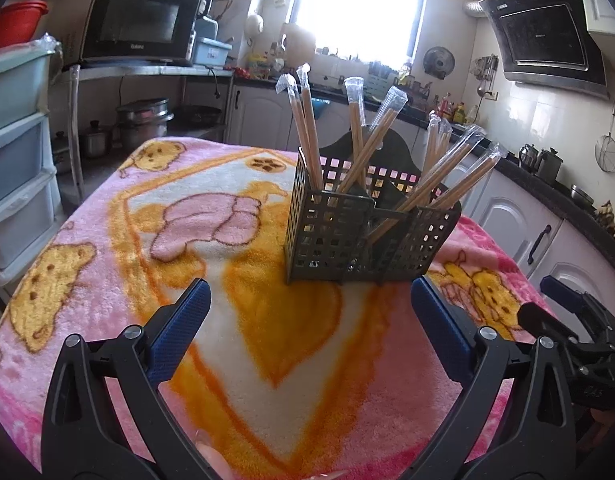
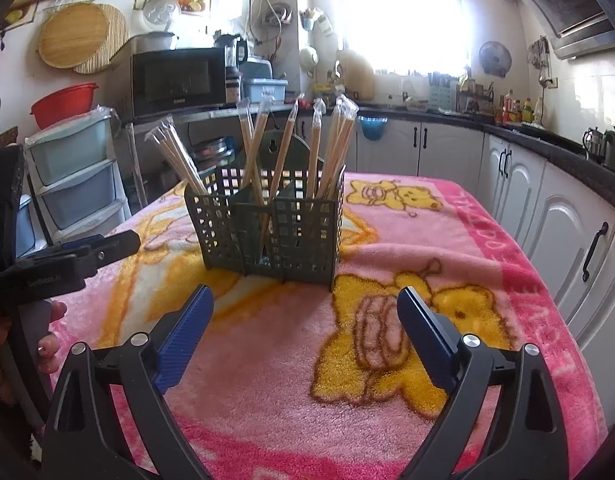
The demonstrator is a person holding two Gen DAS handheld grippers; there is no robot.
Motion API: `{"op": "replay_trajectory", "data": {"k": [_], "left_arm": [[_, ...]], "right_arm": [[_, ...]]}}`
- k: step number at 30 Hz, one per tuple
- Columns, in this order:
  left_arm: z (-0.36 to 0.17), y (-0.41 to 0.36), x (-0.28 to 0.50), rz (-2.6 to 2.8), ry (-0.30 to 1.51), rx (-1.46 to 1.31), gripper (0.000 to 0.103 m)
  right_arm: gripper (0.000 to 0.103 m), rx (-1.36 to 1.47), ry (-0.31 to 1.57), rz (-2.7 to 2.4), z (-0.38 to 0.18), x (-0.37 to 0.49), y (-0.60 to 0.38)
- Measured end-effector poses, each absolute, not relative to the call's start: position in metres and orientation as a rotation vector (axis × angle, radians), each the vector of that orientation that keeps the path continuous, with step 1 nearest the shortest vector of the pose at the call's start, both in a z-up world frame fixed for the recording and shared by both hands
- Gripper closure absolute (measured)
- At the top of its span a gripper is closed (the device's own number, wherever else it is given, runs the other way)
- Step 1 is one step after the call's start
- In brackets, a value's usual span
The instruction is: Organize utensils
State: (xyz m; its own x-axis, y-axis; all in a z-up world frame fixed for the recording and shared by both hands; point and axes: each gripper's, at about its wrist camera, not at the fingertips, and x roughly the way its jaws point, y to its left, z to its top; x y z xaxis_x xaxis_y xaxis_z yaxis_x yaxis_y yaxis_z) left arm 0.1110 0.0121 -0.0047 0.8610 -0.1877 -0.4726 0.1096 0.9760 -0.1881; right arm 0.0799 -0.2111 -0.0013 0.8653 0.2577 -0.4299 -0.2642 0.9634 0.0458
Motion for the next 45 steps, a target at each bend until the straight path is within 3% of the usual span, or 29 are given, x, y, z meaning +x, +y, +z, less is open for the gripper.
{"op": "replay_trajectory", "data": {"k": [25,45], "left_arm": [[-0.003,-0.003,0.083,-0.101,0.298,-0.072,0.010],[-0.005,-0.004,0.075,-0.102,0.249,-0.071,0.010]], "right_arm": [[0.006,-0.024,0.135,0.195,0.001,0.038,-0.213],[0.006,-0.031,0.120,0.180,-0.002,0.032,-0.207]]}}
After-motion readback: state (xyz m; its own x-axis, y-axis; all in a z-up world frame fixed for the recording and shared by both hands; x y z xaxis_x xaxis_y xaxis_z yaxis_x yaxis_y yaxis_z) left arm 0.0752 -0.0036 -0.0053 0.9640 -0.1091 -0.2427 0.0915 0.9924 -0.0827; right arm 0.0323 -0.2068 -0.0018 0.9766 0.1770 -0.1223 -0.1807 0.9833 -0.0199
